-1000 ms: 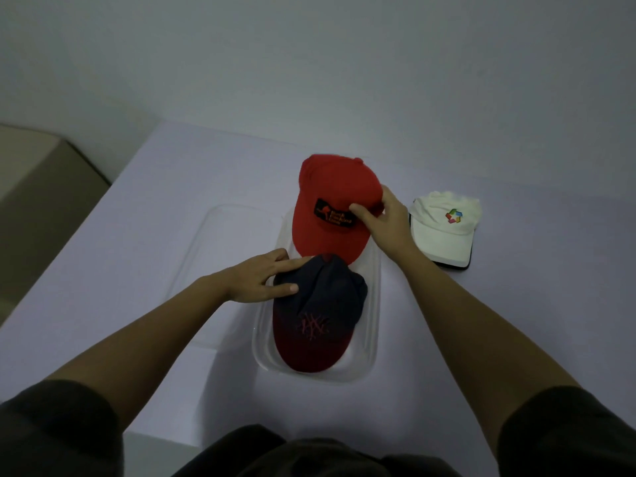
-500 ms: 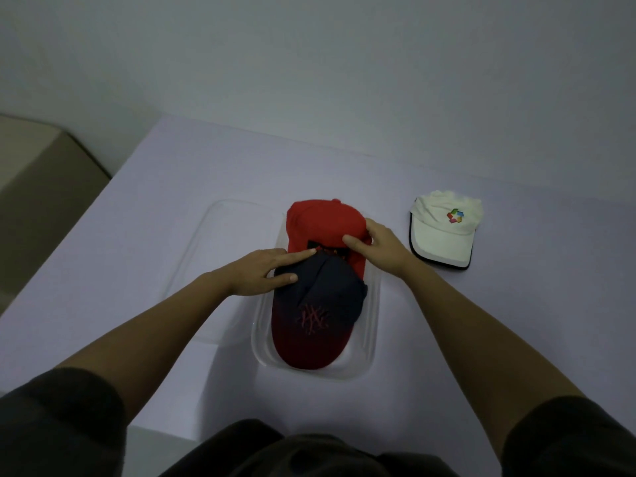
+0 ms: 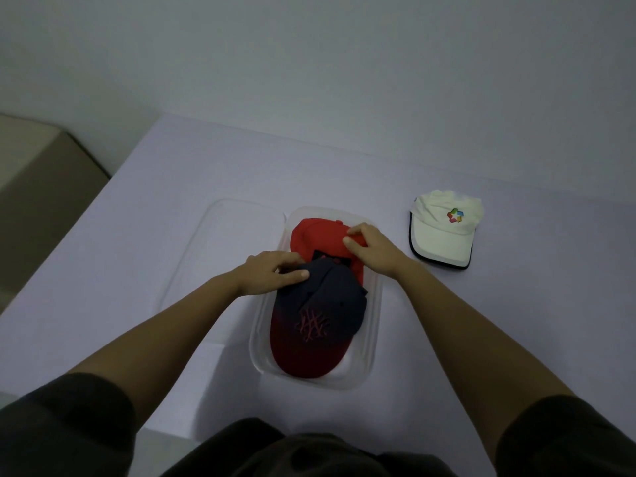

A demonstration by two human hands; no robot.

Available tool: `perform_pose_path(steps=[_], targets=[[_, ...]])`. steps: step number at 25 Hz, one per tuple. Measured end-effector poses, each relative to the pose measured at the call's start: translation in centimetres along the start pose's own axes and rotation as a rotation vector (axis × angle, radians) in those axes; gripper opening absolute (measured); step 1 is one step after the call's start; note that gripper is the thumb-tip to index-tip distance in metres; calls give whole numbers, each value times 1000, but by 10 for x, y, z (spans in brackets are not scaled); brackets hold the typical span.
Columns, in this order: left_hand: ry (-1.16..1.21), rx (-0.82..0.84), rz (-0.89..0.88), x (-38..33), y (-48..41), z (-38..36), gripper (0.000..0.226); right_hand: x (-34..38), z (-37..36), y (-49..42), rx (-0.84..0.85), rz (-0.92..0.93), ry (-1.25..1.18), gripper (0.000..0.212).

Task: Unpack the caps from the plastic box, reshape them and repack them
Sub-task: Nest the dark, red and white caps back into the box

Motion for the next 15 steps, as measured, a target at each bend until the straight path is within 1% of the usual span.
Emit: perform_pose_path(steps=[2, 4, 6, 8, 9, 11, 12, 13, 15], targets=[[64, -33, -1, 0, 0, 0, 41, -3, -3, -1, 11, -37, -23, 43], [147, -68, 20, 4, 0, 1, 27, -5, -6, 0, 56, -51, 5, 55], [164, -90, 51, 6, 2, 3, 31, -7, -7, -2, 105, -74, -11, 62], [143, -64, 50, 2, 0, 3, 38, -9, -6, -4, 141, -96, -49, 57], [129, -47, 38, -1, -1, 1, 34, -10, -6, -3, 150, -99, -60, 51], [154, -47, -4, -6, -3, 0, 11, -11, -6, -2, 169, -79, -101, 40], [179, -57, -32, -8, -4, 0, 3, -10, -7, -1, 189, -59, -122, 38], [191, -69, -50, -11, -3, 0, 8, -10, -8, 2, 209, -41, -122, 39], [208, -95, -56, -12, -1, -1, 10, -11, -10, 5, 225, -21, -47, 45]])
Point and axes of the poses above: each hand's wrist, its own y-axis away from the middle knuckle, its own z-axis out of the back of the hand, x = y × z, the point moved 7 cm from there along -y, towards the middle knuckle, and after that the axes turned 8 degrees about -z, right-handed, at the moved point
